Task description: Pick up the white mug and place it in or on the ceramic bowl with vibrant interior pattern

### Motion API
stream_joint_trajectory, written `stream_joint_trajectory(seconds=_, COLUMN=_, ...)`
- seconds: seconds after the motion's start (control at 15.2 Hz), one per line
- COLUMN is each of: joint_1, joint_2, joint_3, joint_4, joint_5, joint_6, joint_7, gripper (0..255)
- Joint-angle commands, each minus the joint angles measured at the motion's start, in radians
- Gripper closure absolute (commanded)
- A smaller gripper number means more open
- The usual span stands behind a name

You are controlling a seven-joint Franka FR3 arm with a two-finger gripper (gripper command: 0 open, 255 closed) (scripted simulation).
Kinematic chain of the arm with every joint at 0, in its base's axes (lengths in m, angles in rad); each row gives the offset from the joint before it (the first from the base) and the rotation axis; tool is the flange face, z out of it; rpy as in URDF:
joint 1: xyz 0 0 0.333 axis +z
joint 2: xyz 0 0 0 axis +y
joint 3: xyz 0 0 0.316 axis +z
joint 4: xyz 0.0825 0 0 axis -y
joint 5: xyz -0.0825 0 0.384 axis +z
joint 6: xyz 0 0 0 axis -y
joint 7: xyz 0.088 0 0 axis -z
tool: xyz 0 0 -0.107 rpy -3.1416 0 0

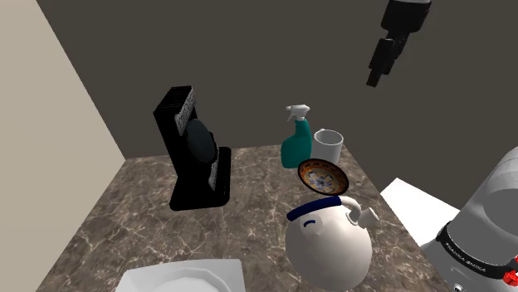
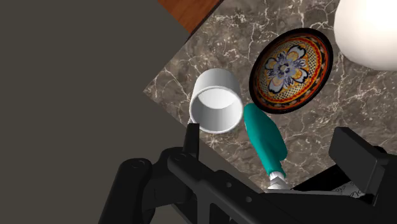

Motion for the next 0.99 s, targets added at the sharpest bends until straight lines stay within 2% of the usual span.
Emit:
stream_joint_trajectory(seconds=0.0, joint_1=0.000, joint_2=0.000, joint_3=0.000, joint_4=0.000, joint_5=0.000, joint_6=0.000, joint_7=0.000, gripper=0)
stream_joint_trajectory(seconds=0.46, joint_1=0.010, joint_2=0.077, joint_3=0.023, joint_4=-0.175, joint_5=0.021, joint_6=0.266, joint_7=0.016, gripper=0)
stream_joint_trajectory(seconds=0.92, joint_1=0.018, joint_2=0.244, joint_3=0.051, joint_4=-0.281, joint_5=0.040, joint_6=0.555, joint_7=0.033, gripper=0)
